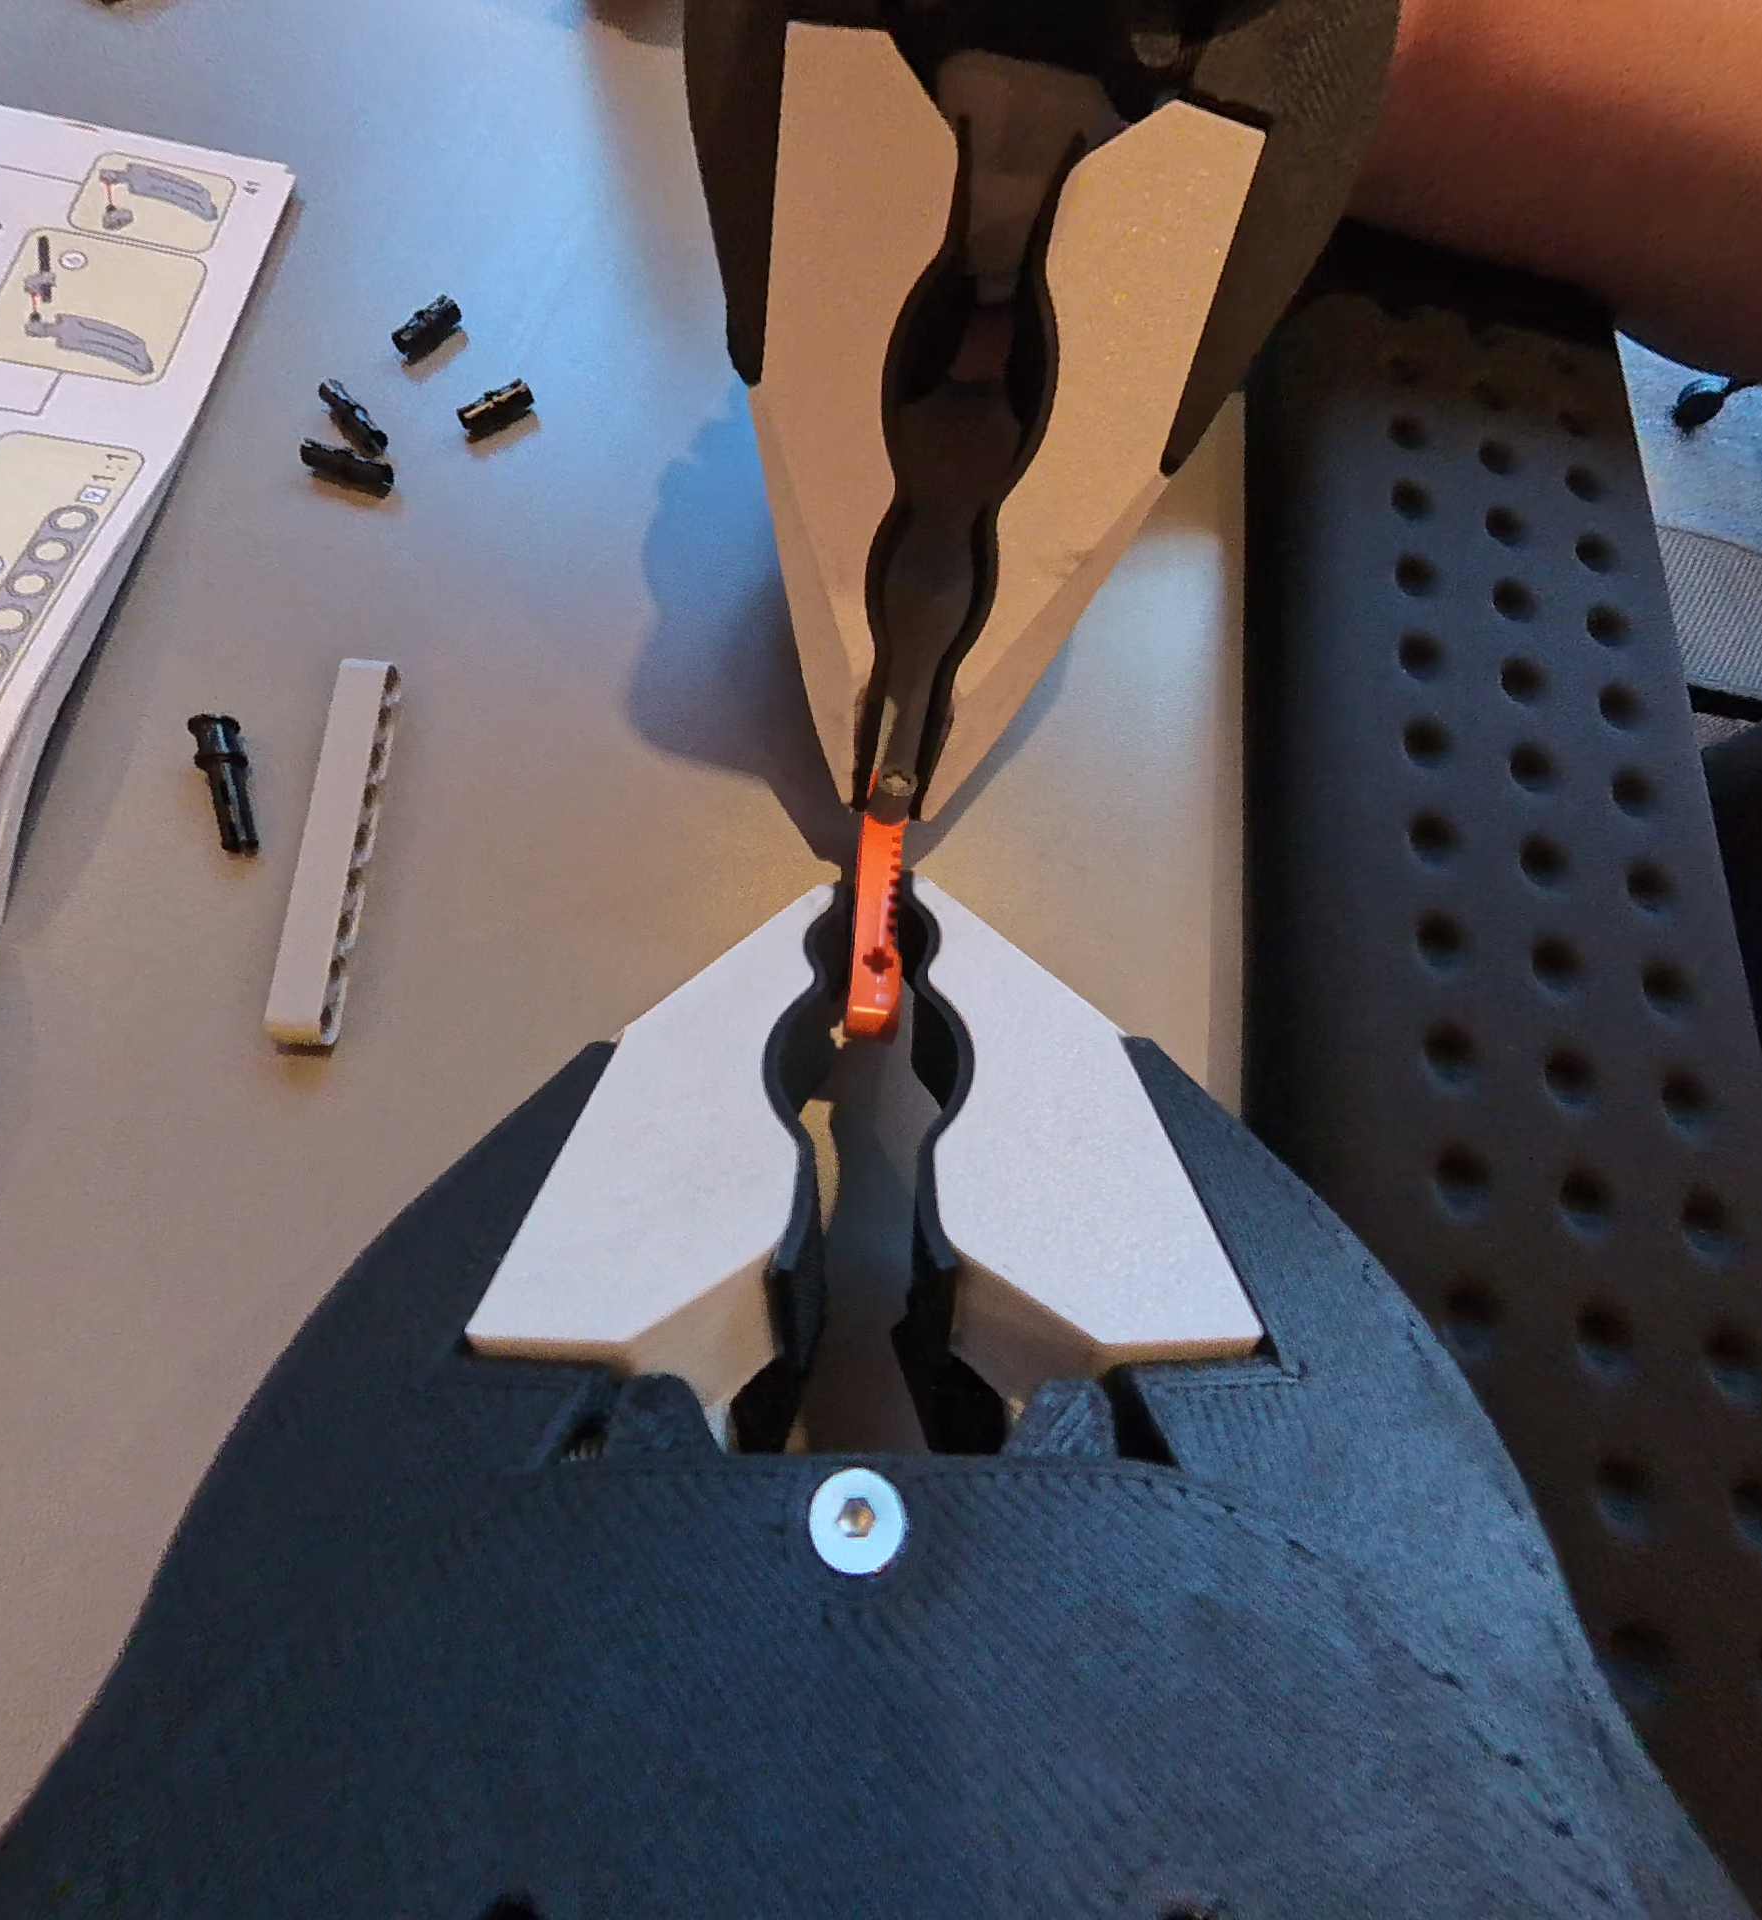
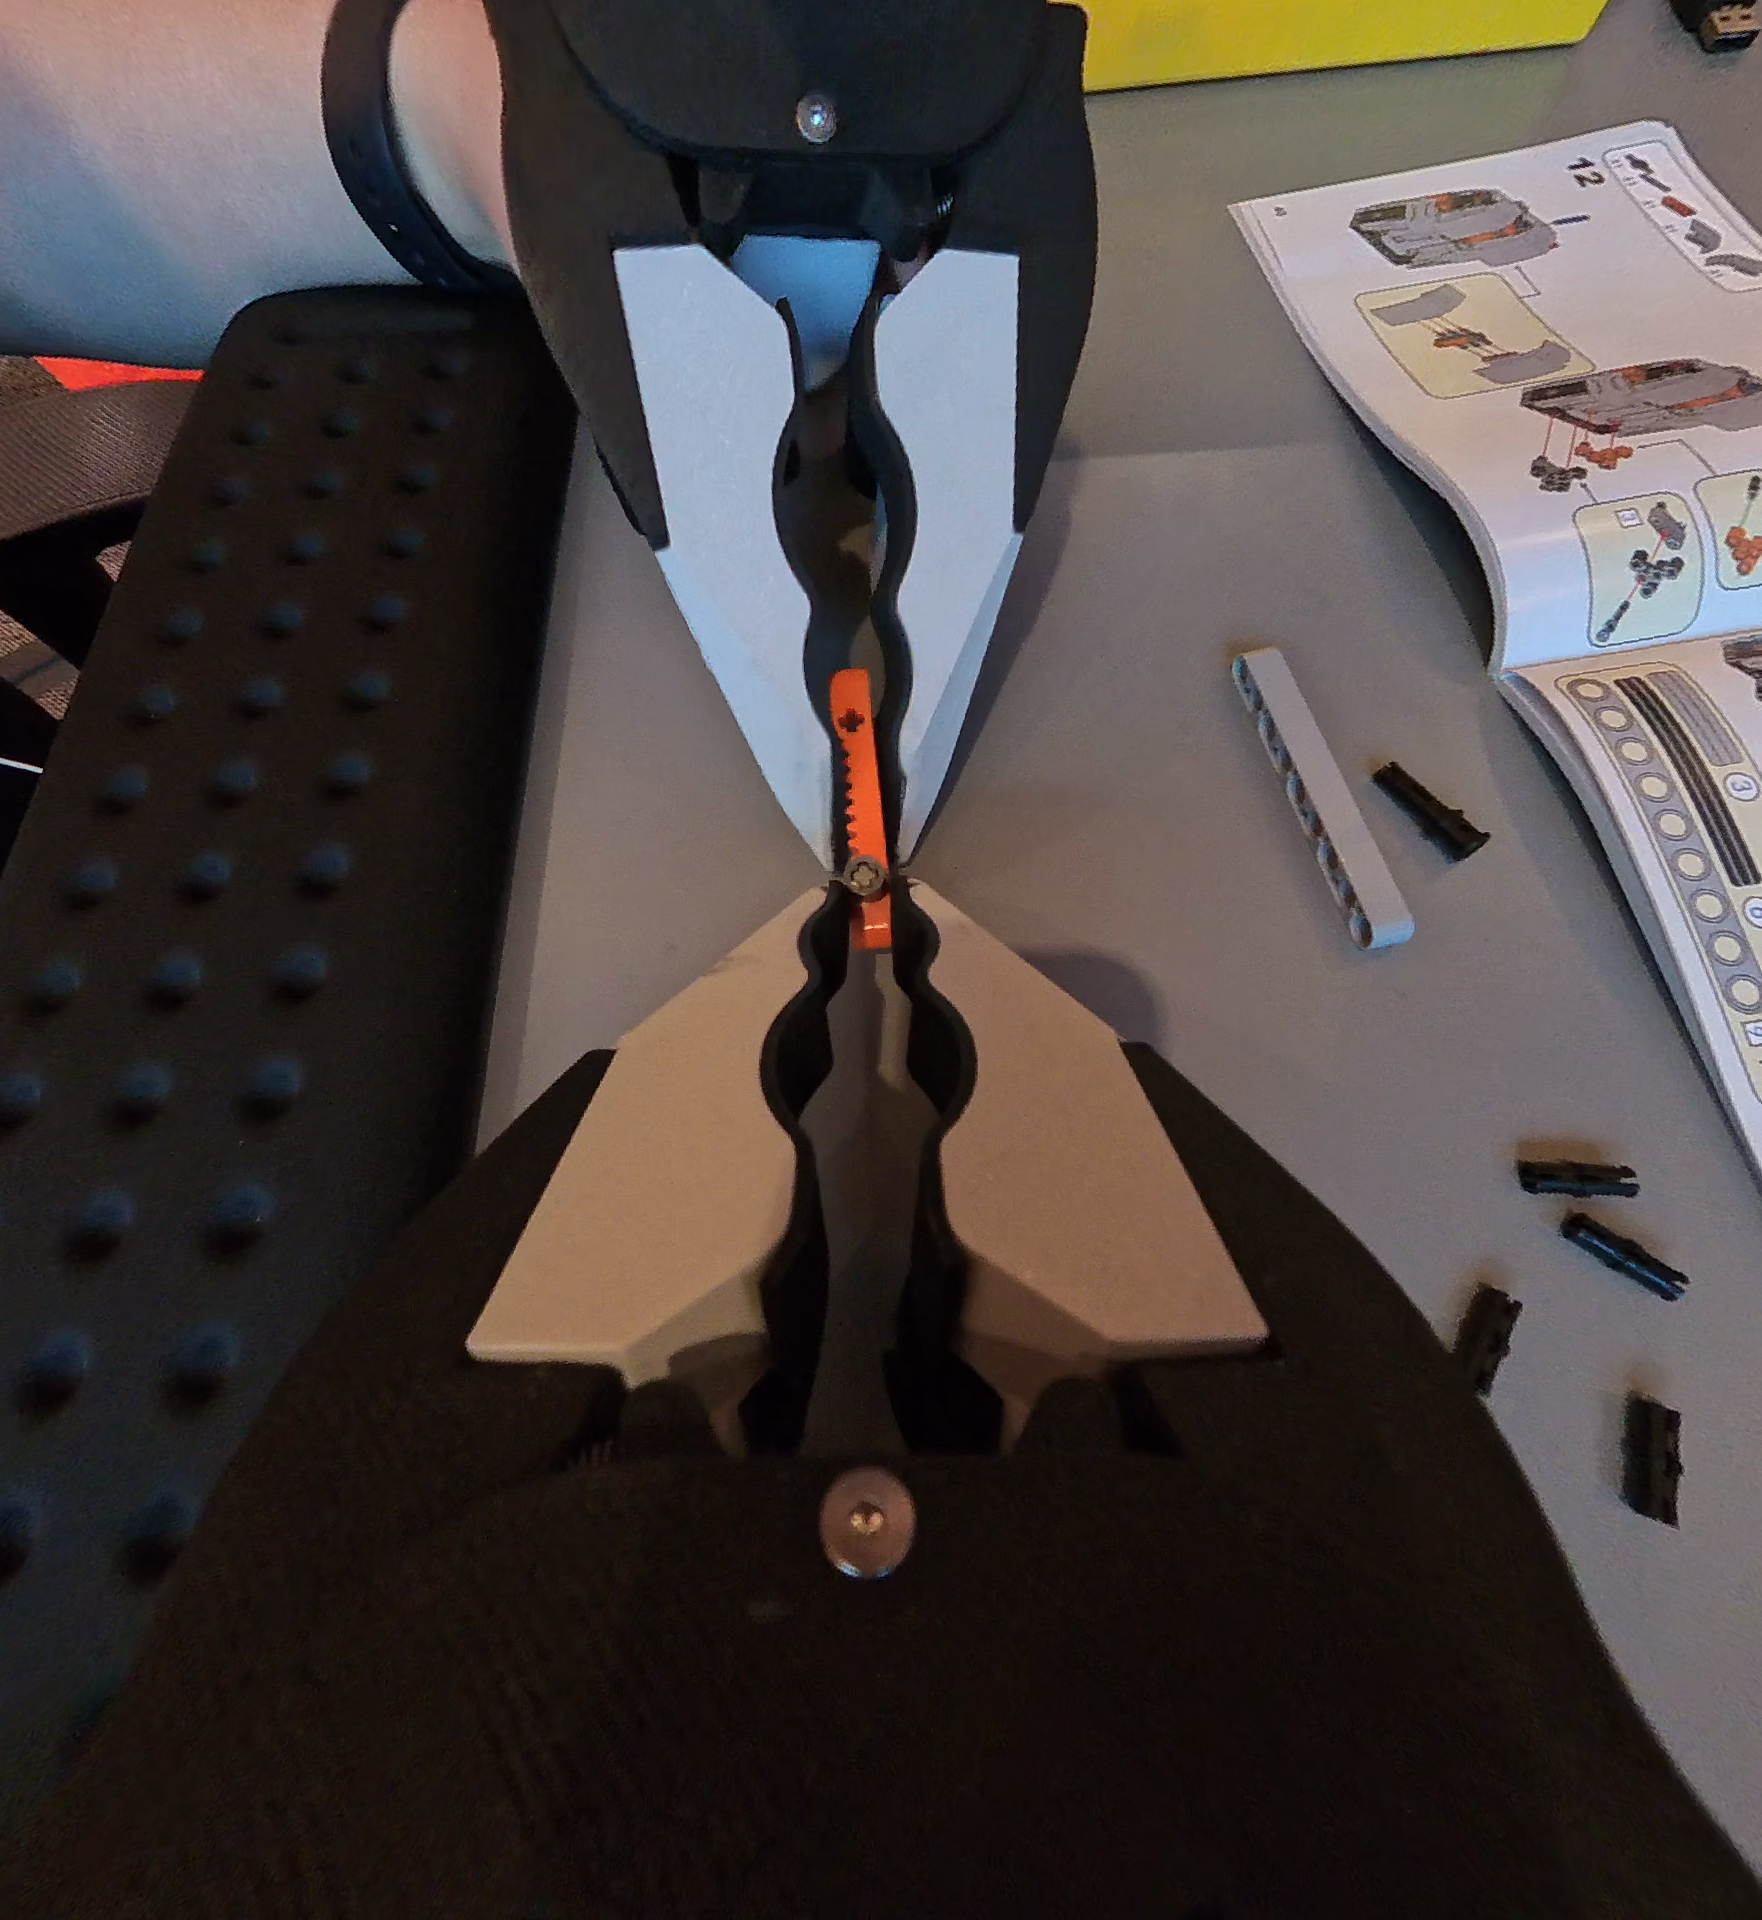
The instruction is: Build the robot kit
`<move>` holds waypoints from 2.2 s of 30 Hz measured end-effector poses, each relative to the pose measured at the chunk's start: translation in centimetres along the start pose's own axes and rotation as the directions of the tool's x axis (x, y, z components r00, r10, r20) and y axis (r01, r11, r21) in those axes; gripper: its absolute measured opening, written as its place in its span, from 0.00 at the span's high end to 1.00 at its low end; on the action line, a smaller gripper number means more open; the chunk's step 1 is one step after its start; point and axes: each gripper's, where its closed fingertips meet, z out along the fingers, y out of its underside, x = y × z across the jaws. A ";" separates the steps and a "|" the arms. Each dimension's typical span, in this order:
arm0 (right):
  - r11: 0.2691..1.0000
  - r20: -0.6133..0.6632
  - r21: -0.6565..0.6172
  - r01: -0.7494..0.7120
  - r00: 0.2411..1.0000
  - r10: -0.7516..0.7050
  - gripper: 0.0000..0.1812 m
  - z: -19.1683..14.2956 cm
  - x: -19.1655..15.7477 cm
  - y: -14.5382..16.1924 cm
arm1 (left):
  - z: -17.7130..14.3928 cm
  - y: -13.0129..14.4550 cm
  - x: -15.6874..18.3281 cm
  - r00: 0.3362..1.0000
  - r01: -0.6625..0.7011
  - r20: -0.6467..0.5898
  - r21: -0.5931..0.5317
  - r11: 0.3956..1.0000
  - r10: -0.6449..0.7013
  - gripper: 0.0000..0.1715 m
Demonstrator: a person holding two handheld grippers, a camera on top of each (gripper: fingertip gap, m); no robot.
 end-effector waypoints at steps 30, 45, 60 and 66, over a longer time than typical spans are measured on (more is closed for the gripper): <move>0.752 -0.396 -0.359 0.553 0.639 -0.659 0.87 1.6 0.7 -2.1 | -2.3 -0.7 1.2 0.757 0.564 -0.415 0.025 0.826 -0.504 0.98; 0.899 -0.426 -0.282 0.335 0.796 -0.431 0.87 1.9 1.4 -1.5 | -2.2 -0.4 0.5 0.753 0.596 -0.374 0.036 0.802 -0.542 0.98; 0.700 -0.473 -0.393 0.596 0.522 -0.710 0.74 0.3 1.7 -2.4 | -2.0 -0.4 0.6 0.983 0.168 -0.090 0.106 0.980 -0.159 0.98; 0.635 -0.468 -0.421 0.648 0.444 -0.764 0.83 0.2 1.2 -2.7 | -2.5 -0.7 0.8 0.950 0.274 -0.186 0.121 0.954 -0.250 0.98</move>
